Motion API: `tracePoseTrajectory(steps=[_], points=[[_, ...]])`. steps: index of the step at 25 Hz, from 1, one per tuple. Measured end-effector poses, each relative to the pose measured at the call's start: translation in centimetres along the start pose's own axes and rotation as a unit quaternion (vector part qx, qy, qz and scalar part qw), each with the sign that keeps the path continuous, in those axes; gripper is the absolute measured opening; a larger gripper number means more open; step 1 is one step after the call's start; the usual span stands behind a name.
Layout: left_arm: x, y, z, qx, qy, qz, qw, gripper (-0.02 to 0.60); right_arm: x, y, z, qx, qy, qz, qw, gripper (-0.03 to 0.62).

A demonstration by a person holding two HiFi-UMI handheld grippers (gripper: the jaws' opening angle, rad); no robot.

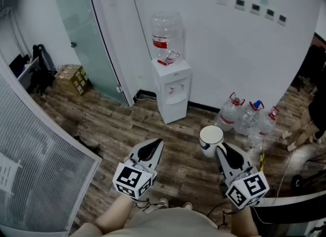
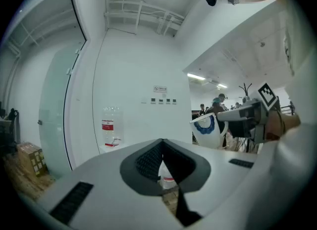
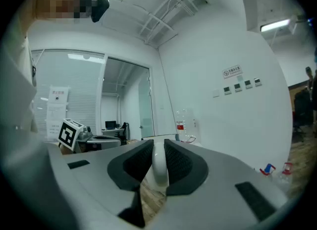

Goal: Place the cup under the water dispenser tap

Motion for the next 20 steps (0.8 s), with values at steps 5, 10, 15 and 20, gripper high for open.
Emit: tracePoseTrajectory(steps=[5, 10, 15, 20], points=[[0.0, 0.3, -0.3, 0.001, -0.006, -0.003, 1.0, 0.006, -0.1, -0.1, -0.1, 0.009, 0.02, -0.012, 1.0, 0.074], [-0.5, 0.6, -1.0, 0.0, -0.005, 0.006, 1.0, 0.006, -0.3, -0.4, -0.4, 0.012, 0.018, -0.011, 1.0, 0.072], [-1.0, 1.7, -2.2, 0.001, -0.003, 0.014, 0.9999, 0.006, -0.7, -1.0, -1.9, 0.014, 0.02, -0.01, 1.0, 0.072], [-1.5, 3.0, -3.3, 0.009, -0.005, 0.018, 0.9998, 0.006, -1.8, -1.7, -3.6, 0.02, 0.028, -0.007, 0.999, 0.072]])
Point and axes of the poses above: the fingertips, and each gripper's own axes: y forward along the fingers, z to its left, x out of its top, the point moved 1 cm from there along -y, backward along the fingers, and after that the axes turned 7 degrees about -y, right-handed, at the moved point
